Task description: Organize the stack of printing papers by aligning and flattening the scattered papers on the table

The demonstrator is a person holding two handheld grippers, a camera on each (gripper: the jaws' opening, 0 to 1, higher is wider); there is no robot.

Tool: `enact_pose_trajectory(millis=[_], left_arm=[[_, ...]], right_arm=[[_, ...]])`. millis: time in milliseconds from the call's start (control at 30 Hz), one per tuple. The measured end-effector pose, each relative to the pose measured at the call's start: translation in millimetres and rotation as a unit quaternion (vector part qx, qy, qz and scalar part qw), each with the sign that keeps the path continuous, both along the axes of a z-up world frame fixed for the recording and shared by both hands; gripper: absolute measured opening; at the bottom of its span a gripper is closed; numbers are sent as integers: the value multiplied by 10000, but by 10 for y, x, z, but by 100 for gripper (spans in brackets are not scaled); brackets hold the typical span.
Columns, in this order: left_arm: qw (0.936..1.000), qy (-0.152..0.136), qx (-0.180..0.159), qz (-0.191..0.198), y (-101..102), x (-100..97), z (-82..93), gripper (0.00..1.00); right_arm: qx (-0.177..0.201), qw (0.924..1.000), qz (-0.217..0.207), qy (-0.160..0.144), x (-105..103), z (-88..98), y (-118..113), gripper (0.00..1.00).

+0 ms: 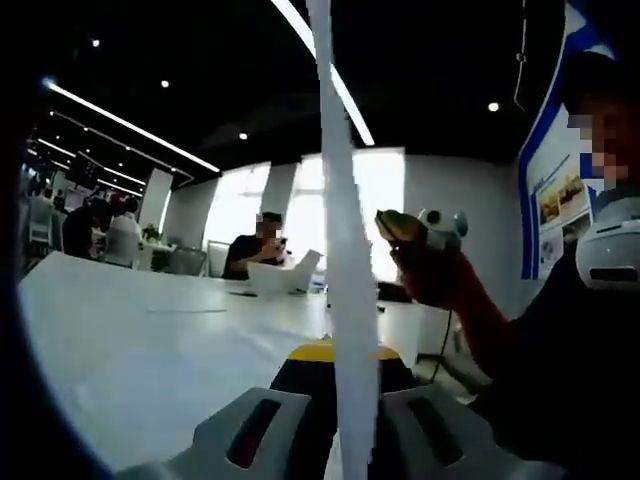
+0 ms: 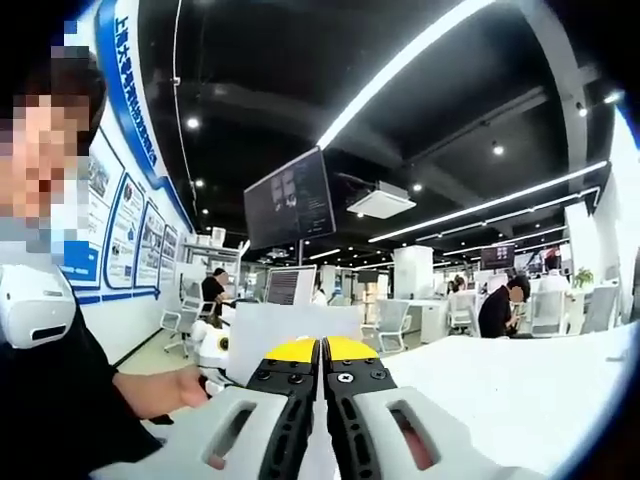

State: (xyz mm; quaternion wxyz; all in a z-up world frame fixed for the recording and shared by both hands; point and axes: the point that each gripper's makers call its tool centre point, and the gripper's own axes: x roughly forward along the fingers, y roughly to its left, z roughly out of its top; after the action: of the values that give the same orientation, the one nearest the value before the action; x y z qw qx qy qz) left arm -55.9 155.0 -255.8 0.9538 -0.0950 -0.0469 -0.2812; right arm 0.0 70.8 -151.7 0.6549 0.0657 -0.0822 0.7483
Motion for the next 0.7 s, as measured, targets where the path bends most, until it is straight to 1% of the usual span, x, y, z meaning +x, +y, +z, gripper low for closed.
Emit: enact_pose_trajectory(millis=[400,600,700], left_arm=[[9990,3,287,330,162,84,-70,6],[9980,-5,391,499,230,98,-89,6],[9971,21,456,610,284,117,-119,6]], right_arm=[[-66,9999,-54,91,44,-93,-33,0],[-115,9997,-96,185,75,-146,-49,0],[-157,9996,-92,219,72,-171,-47,2]])
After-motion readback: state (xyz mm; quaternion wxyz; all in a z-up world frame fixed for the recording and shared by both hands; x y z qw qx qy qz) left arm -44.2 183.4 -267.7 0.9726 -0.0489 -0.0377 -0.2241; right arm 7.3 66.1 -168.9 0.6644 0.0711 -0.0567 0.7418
